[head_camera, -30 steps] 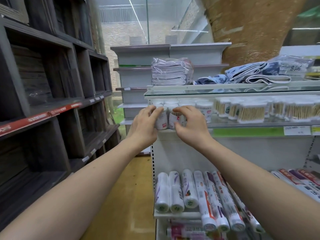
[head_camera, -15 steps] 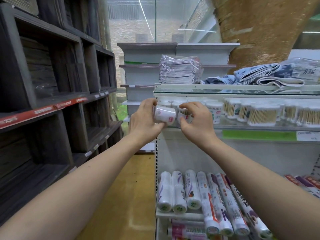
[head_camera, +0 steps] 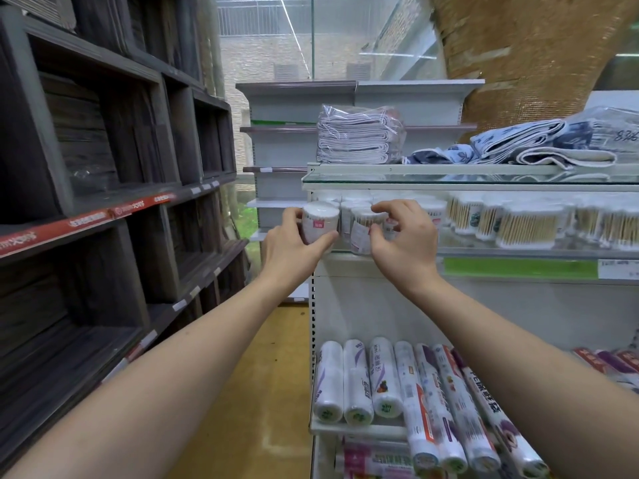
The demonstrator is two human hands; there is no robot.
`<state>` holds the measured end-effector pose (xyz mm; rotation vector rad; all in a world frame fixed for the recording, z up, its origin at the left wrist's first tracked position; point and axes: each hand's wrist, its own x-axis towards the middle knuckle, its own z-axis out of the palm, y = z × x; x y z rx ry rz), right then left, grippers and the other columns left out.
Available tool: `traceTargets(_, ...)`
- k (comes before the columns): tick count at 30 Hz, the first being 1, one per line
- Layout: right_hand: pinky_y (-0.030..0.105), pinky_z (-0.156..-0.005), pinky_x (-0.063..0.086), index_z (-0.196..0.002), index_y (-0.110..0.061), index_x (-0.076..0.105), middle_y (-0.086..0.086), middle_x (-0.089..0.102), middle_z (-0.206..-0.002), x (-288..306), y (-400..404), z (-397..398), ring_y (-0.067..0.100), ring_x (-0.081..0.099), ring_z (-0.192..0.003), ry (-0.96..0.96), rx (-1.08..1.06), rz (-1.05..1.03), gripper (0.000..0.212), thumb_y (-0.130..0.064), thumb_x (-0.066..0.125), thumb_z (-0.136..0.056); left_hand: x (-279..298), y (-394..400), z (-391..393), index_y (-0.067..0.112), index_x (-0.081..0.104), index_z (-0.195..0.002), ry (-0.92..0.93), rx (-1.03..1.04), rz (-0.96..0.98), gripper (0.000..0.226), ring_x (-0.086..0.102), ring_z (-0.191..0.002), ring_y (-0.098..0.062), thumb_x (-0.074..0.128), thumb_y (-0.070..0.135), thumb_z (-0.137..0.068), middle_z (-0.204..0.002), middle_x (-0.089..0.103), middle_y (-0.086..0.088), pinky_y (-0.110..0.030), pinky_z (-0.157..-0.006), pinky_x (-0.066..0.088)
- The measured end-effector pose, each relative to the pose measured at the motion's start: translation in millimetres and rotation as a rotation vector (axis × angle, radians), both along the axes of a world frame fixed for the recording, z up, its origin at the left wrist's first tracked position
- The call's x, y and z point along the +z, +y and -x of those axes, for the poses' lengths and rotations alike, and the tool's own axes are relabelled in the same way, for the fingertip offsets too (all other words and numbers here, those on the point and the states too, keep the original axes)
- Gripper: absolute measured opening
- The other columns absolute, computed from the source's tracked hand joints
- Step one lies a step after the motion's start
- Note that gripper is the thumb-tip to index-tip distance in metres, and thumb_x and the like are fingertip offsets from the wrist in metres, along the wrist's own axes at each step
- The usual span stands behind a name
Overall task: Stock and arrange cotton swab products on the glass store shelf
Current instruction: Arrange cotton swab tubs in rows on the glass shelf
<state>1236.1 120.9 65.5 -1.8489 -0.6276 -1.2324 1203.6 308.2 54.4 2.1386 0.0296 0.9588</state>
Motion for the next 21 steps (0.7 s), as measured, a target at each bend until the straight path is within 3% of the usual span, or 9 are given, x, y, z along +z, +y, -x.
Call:
traceTargets(6,0.025,-0.08,0.043,-0.095,-0.015,0.072,0.0,0.068,-0.095,-4.8,-6.0,-4.5,0.023,0.062,-0.09,-0.006,-0.026,0.004,0.023,-0.008,0.067,-0.074,-4.7,-3.9,-10.9,0.027,0.055,-0.122,0.063,-0.004,0.048,0.059,0.063,-0.099,-0.015,0.075,0.062,-0.079,-0.106,0.066,0.01,-0.034,-0.085,0.051)
traceTargets(9,0.022,-0.079,0.039,-0.095,-0.015,0.072,0.0,0.068,-0.095,-5.0,-8.2,-5.8,0.022,0.062,-0.091,0.001,-0.042,-0.002,0.024,-0.006,0.069,-0.073,-4.8,-4.1,-15.4,0.035,0.06,-0.118,0.09,0.013,-0.019,0.057,0.065,-0.098,-0.017,0.069,0.072,-0.075,-0.103,0.069,0.011,-0.039,-0.087,0.054)
traceTargets(13,0.024,-0.08,0.041,-0.096,-0.015,0.072,0.0,0.068,-0.096,-4.1,-8.6,-7.5,0.023,0.062,-0.092,0.007,-0.043,-0.006,0.025,-0.006,0.068,-0.073,-1.3,-7.0,-16.0,0.036,0.063,-0.113,0.133,0.029,-0.13,0.059,0.064,-0.099,-0.022,0.065,0.075,-0.07,-0.102,0.072,0.006,-0.044,-0.088,0.054)
traceTargets(16,0.026,-0.082,0.042,-0.098,-0.014,0.072,0.002,0.068,-0.098,-4.4,-8.3,-8.6,0.023,0.062,-0.094,0.022,-0.049,0.01,0.026,-0.006,0.069,-0.074,2.3,-12.2,-16.7,0.034,0.064,-0.113,0.131,0.074,-0.183,0.073,0.062,-0.101,-0.027,0.053,0.086,-0.061,-0.101,0.072,0.004,-0.045,-0.088,0.052)
traceTargets(21,0.039,-0.09,0.051,-0.117,-0.015,0.069,0.004,0.066,-0.11,-7.6,-9.4,-13.1,0.024,0.063,-0.099,0.155,-0.032,0.088,0.04,-0.01,0.069,-0.077,-0.1,-14.2,-17.9,0.033,0.064,-0.116,0.137,0.06,-0.174,0.087,0.063,-0.103,-0.025,0.049,0.094,-0.056,-0.106,0.073,0.004,-0.045,-0.089,0.053)
